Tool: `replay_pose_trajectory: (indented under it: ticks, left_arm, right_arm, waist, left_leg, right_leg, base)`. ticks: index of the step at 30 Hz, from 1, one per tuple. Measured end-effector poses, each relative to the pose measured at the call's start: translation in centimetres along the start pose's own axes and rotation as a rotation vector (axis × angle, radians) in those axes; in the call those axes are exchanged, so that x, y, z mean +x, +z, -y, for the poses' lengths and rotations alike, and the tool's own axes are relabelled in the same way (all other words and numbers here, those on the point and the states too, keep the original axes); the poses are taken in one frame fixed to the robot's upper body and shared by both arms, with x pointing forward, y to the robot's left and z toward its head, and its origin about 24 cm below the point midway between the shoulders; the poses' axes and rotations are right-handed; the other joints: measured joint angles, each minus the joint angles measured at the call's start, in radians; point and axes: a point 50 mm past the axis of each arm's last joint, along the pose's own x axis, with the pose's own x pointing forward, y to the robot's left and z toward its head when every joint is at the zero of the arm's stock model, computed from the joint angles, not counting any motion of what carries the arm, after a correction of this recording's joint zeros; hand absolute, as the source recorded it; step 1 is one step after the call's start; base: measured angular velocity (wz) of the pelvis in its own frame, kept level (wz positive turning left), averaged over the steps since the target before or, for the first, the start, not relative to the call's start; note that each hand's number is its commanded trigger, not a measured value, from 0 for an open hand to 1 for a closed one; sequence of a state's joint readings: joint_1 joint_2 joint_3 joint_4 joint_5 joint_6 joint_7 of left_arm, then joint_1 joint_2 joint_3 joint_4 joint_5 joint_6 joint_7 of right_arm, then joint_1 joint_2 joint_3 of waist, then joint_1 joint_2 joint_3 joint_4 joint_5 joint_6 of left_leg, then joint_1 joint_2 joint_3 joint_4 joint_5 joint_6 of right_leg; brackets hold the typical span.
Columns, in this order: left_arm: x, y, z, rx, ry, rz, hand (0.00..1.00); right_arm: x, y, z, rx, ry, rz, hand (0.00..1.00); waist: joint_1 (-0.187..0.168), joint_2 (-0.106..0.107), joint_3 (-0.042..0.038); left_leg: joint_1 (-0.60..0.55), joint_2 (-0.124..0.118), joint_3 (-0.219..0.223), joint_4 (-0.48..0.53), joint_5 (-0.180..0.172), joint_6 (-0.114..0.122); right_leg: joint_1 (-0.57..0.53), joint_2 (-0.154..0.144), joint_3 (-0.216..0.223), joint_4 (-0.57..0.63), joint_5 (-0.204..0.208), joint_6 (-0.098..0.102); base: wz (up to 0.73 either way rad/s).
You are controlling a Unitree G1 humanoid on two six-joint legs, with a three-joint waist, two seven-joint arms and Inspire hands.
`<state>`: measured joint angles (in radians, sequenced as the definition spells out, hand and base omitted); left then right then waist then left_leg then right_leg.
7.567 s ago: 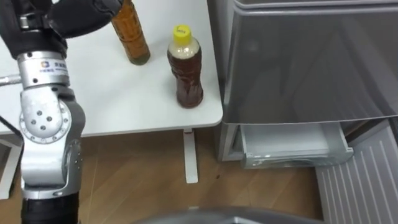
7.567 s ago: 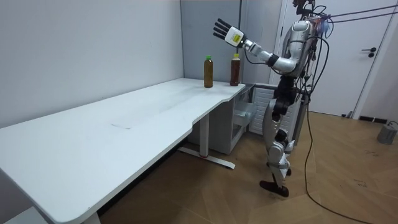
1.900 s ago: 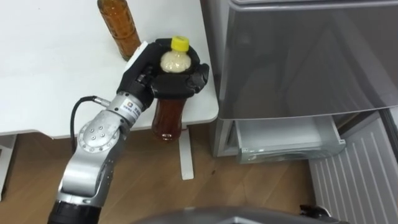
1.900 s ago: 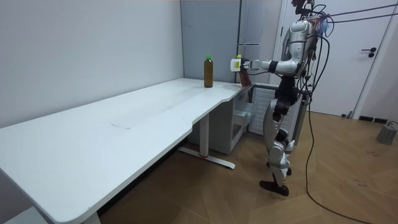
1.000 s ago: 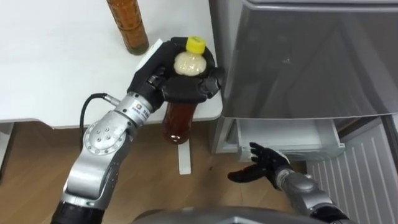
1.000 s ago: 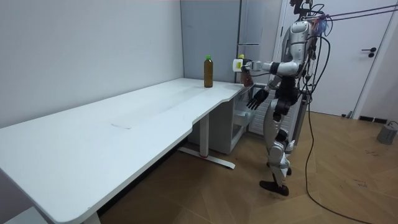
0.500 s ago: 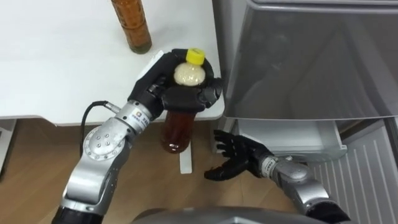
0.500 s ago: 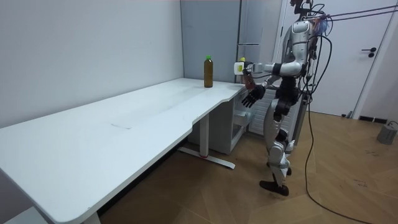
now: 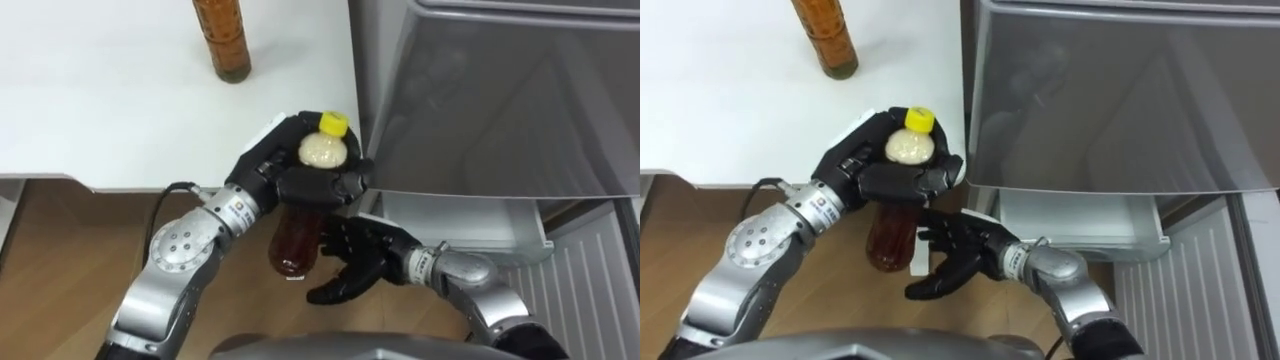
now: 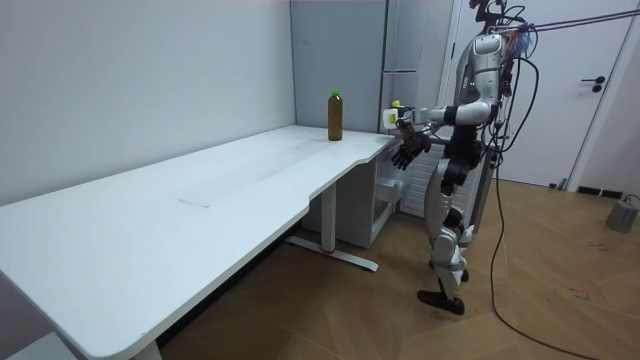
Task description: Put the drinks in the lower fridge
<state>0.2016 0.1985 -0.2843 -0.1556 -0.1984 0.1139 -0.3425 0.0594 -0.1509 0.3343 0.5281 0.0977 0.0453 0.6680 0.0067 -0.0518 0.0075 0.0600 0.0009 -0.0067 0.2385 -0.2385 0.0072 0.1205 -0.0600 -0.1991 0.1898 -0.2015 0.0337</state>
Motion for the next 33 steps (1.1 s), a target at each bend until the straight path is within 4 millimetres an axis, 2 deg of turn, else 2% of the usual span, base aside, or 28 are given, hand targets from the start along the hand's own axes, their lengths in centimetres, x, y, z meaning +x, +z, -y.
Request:
replay_pose_trajectory:
  ticks: [5, 10, 19, 27, 33]
  left_arm:
    - [0.0, -1.0, 0.1, -0.041, -0.004, -0.034, 1.00]
    - [0.1, -1.0, 0.2, -0.061, -0.013, -0.030, 1.00]
    - [0.2, -1.9, 0.7, -0.138, -0.049, -0.045, 1.00]
    - [0.3, -1.8, 0.8, -0.141, -0.056, -0.041, 1.00]
    - [0.3, -1.8, 0.8, -0.141, -0.057, -0.041, 1.00]
  right_arm:
    - [0.5, 0.3, -1.1, 0.029, 0.097, 0.023, 0.00]
    - [0.7, 0.7, -1.8, 0.017, 0.168, 0.027, 0.00]
    - [1.0, 1.0, -2.5, 0.122, 0.236, 0.084, 0.00]
    - [0.9, 0.8, -2.8, 0.208, 0.244, 0.108, 0.00]
    - [0.9, 0.6, -3.1, 0.291, 0.230, 0.148, 0.00]
  waist:
    - [0.003, -0.003, -0.0003]
    - [0.003, -0.002, 0.0011]
    - [-0.003, 0.017, 0.0131]
    - [0.002, 0.018, 0.0122]
    - [0.006, 0.032, 0.0055]
  left_leg:
    - [-0.002, 0.001, -0.002, 0.002, 0.000, 0.000]
    - [-0.009, 0.001, -0.002, 0.004, 0.000, 0.000]
    - [-0.031, 0.003, 0.000, 0.016, -0.001, -0.001]
    - [-0.030, 0.003, 0.004, 0.012, -0.001, -0.001]
    - [-0.034, 0.003, 0.005, 0.011, -0.001, -0.001]
  right_leg:
    - [-0.001, 0.000, -0.005, 0.000, 0.000, 0.000]
    - [-0.007, -0.001, -0.006, 0.000, 0.000, 0.000]
    - [-0.024, 0.000, -0.004, 0.002, 0.004, -0.003]
    - [-0.026, 0.000, 0.002, 0.002, 0.004, -0.003]
    - [-0.033, 0.000, 0.003, 0.004, 0.004, -0.003]
  base:
    - [0.00]
    - [0.00]
    - [0.00]
    - [0.00]
    - [0.00]
